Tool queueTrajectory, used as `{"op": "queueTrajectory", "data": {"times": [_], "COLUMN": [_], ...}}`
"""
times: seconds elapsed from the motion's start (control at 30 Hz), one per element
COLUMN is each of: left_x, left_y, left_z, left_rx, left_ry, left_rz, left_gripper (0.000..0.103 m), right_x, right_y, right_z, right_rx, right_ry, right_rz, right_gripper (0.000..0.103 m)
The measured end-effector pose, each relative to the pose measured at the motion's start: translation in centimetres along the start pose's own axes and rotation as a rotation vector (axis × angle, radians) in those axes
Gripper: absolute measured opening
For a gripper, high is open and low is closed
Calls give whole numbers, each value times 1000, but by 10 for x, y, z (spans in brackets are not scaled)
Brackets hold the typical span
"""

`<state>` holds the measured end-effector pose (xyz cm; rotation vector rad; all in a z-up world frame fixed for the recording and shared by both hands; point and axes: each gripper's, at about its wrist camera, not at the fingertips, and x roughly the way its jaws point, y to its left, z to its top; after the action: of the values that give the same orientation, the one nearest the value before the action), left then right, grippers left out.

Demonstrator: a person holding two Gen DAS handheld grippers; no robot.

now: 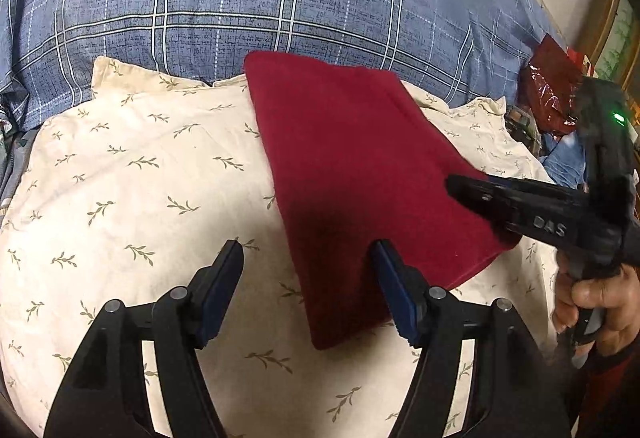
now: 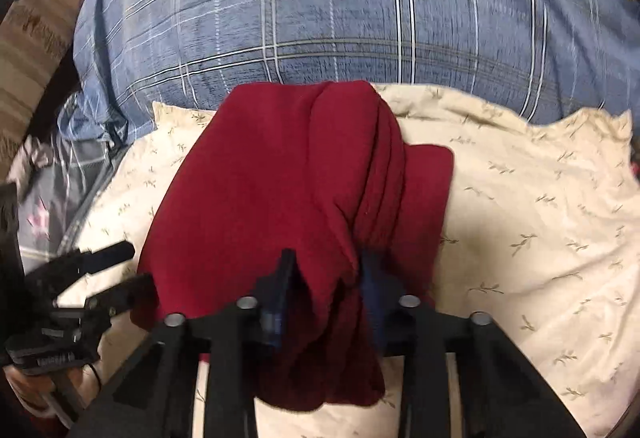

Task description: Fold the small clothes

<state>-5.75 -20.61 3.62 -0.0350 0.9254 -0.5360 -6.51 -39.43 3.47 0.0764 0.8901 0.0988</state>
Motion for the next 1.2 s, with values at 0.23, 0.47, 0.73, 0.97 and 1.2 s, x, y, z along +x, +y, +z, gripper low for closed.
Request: {"op": "queueTrajectory", "data": {"times": [0.23,0.47,0.73,0.97,1.2], "left_x": [0,3,7,25,62], "left_y": [13,12,15,21,21], "left_z": [7,8,20,34,45], "left_rx": [-52,-58,-84,-118,-175], "left_ry": [-17,-17,-20,4,87], "left_rz": [-13,0,-44,-96,-183], "left_gripper": [72,74,80,83,88], "right_x": [1,-21,-1,18,49], "right_y": [-7,-26,-49,-66,-88], "right_z": [-20,-9,6,16,15], "right_rx": [8,131,229,317,409], "right_ry": [5,-76,-94,-94,-45], "right_rz": [-11,75,78,90,184], "right_gripper": [18,78,78,81,93]}}
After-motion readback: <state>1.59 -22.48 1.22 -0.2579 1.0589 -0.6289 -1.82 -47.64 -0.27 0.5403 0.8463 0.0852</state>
